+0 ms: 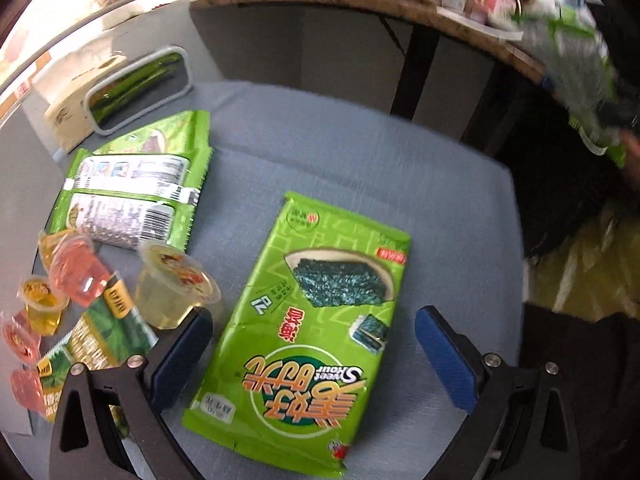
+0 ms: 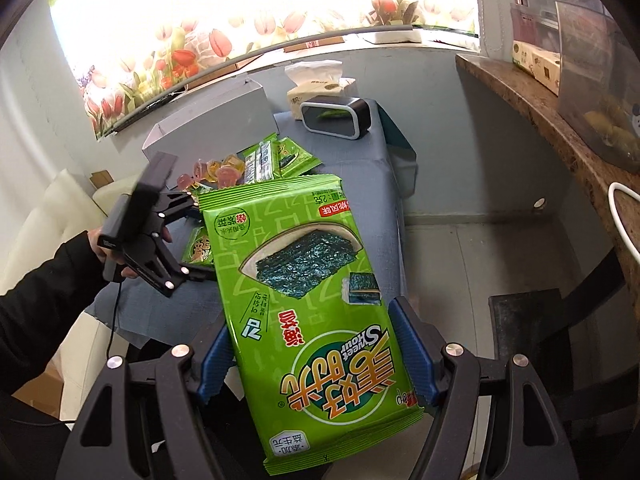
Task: Organize snacks
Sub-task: 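Grasp a second green seaweed pack with the left tool, then carry the right tool's pack into the white box and release while the left tool does likewise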
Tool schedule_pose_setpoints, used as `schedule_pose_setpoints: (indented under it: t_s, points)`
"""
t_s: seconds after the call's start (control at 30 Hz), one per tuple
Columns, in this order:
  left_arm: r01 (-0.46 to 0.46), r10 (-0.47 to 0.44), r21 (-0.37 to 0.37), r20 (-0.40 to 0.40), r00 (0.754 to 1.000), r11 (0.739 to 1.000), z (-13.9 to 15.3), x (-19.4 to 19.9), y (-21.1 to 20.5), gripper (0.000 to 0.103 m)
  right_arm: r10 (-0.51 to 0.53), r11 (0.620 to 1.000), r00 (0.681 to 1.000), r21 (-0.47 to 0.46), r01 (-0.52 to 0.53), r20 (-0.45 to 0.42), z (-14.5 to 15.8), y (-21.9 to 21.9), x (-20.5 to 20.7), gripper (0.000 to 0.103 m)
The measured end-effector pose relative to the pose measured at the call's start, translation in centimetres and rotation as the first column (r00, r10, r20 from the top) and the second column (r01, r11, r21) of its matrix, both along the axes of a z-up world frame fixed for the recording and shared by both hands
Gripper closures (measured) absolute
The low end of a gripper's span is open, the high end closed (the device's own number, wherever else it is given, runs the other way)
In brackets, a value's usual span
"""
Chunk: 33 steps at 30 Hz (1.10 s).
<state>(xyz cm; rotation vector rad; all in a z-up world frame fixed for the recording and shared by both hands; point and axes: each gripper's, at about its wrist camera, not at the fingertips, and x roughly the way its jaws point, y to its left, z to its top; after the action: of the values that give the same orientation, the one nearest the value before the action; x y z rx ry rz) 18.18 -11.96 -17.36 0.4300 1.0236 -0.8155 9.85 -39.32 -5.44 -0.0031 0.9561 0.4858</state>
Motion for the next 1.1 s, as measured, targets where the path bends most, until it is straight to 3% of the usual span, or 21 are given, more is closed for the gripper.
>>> schedule_pose_setpoints:
  t_s: [0.03, 0.13, 0.17, 0.23, 0.4, 0.5, 0.6, 0.73, 0.77, 0.83, 0.87, 0.93, 0.97, 1.1]
  points:
    - [0.016, -0.017, 0.008, 0.033, 0.999, 1.0, 0.0, -0.5, -0.3, 0.0, 0.006, 1.0, 1.0, 0.007, -0.006, -0.002, 0.0, 0.1, 0.0, 0.026]
    - [0.027, -0.028, 0.006, 0.026, 0.999, 1.0, -0.1, -0.9, -0.8, 0.0, 0.015, 1.0, 1.0, 0.007, -0.015, 0.003, 0.0, 0.4, 0.0, 0.026]
    - [0.029, -0.029, 0.008, 0.027, 0.999, 1.0, -0.1, -1.0, -0.9, 0.004, 0.018, 1.0, 1.0, 0.01, -0.018, 0.004, 0.0, 0.4, -0.1, 0.026]
    - [0.015, -0.015, -0.001, 0.038, 0.999, 1.0, 0.4, -0.3, -1.0, 0.022, 0.019, 1.0, 1.0, 0.01, -0.019, 0.002, -0.1, 0.4, -0.1, 0.026]
    - [-0.032, 0.032, -0.002, 0.006, 0.999, 0.999, 1.2, 0.8, -0.2, 0.032, 0.021, 1.0, 1.0, 0.017, -0.021, -0.004, -0.4, 0.8, -0.3, 0.026]
    - [-0.077, 0.078, -0.015, 0.043, 0.996, 0.997, 2.4, 0.3, 0.5, 0.033, 0.03, 0.999, 1.0, 0.029, -0.03, -0.004, -0.4, 1.0, -0.4, 0.026]
    - [-0.141, 0.147, -0.082, 0.068, 0.987, 0.987, 4.5, -0.9, 1.6, 0.033, 0.032, 0.999, 0.999, 0.023, -0.032, -0.003, -0.5, 1.4, -0.5, 0.026]
    - [-0.3, 0.312, -0.128, 0.087, 0.946, 0.945, 7.3, -2.7, 3.4, 0.032, 0.035, 0.999, 0.999, 0.034, -0.036, 0.005, -0.6, 2.5, 0.1, 0.026]
    - [-0.349, 0.362, -0.14, 0.084, 0.928, 0.927, 7.7, -2.6, 4.0, 0.032, 0.04, 0.999, 0.999, 0.037, -0.04, 0.01, -0.6, 3.0, 0.4, 0.026]
    - [-0.464, 0.487, -0.197, 0.092, 0.869, 0.864, 9.6, -4.6, 5.6, 0.032, 0.045, 0.998, 0.999, 0.042, -0.045, 0.021, -0.6, 4.0, 1.0, 0.026]
    - [-0.54, 0.574, -0.228, 0.119, 0.81, 0.81, 11.0, -5.7, 6.7, 0.032, 0.05, 0.998, 0.999, 0.044, -0.051, 0.021, -0.7, 4.8, 1.5, 0.026]
    - [-0.624, 0.673, -0.284, 0.118, 0.73, 0.728, 12.8, -7.1, 8.3, 0.032, 0.066, 0.996, 0.997, 0.049, -0.068, 0.032, -0.7, 6.5, 2.6, 0.026]
    - [-0.672, 0.727, -0.309, 0.114, 0.677, 0.673, 13.7, -7.4, 9.2, 0.032, 0.079, 0.995, 0.996, 0.056, -0.082, 0.038, -0.7, 7.4, 3.2, 0.026]
    - [-0.757, 0.841, -0.392, 0.094, 0.532, 0.523, 16.0, -7.7, 12.6, 0.032, 0.135, 0.989, 0.988, 0.049, -0.139, 0.077, 0.2, 12.2, 6.4, 0.026]
